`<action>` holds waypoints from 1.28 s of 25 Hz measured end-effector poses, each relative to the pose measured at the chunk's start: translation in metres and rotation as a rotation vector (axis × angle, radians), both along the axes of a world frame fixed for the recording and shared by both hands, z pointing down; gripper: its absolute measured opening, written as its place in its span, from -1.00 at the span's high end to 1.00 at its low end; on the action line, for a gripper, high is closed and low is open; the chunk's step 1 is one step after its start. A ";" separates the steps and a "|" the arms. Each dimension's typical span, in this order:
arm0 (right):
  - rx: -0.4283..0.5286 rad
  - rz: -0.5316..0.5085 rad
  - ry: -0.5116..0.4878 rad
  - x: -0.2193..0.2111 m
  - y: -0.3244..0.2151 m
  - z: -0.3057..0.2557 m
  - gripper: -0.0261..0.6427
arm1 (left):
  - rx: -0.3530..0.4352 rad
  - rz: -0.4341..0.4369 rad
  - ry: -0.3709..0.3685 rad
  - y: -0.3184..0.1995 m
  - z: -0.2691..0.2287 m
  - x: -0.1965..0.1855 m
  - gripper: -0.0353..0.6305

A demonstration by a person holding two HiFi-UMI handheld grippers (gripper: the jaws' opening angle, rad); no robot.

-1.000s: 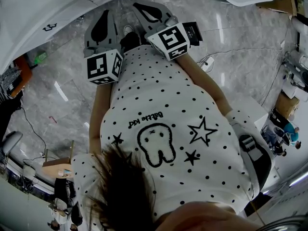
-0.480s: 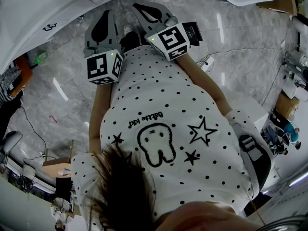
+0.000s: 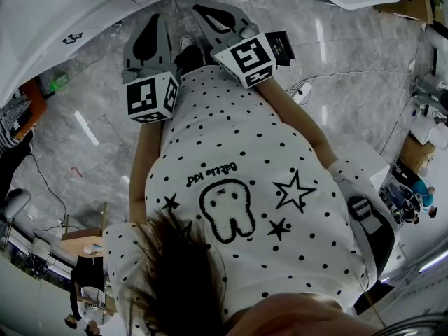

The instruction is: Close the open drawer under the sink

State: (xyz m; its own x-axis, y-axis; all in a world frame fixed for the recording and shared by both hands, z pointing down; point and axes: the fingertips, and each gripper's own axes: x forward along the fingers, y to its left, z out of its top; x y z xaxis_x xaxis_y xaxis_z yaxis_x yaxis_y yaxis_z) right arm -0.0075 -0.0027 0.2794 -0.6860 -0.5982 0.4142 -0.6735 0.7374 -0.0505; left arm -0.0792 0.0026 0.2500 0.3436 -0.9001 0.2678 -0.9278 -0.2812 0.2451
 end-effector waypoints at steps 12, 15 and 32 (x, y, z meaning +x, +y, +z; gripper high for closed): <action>-0.002 -0.006 -0.001 -0.001 -0.001 0.000 0.88 | -0.002 0.009 -0.005 -0.002 0.000 0.002 0.88; 0.001 -0.015 0.001 0.000 0.000 0.000 0.88 | -0.002 0.008 -0.003 -0.002 0.001 0.004 0.88; 0.005 -0.025 0.009 0.000 -0.001 0.000 0.88 | -0.002 0.006 -0.002 -0.005 0.000 0.004 0.88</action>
State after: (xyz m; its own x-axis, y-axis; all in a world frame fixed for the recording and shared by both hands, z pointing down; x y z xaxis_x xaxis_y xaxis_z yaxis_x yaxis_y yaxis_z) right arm -0.0079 -0.0039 0.2792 -0.6971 -0.5826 0.4179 -0.6550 0.7545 -0.0409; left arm -0.0752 -0.0023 0.2495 0.3483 -0.8976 0.2702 -0.9267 -0.2862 0.2436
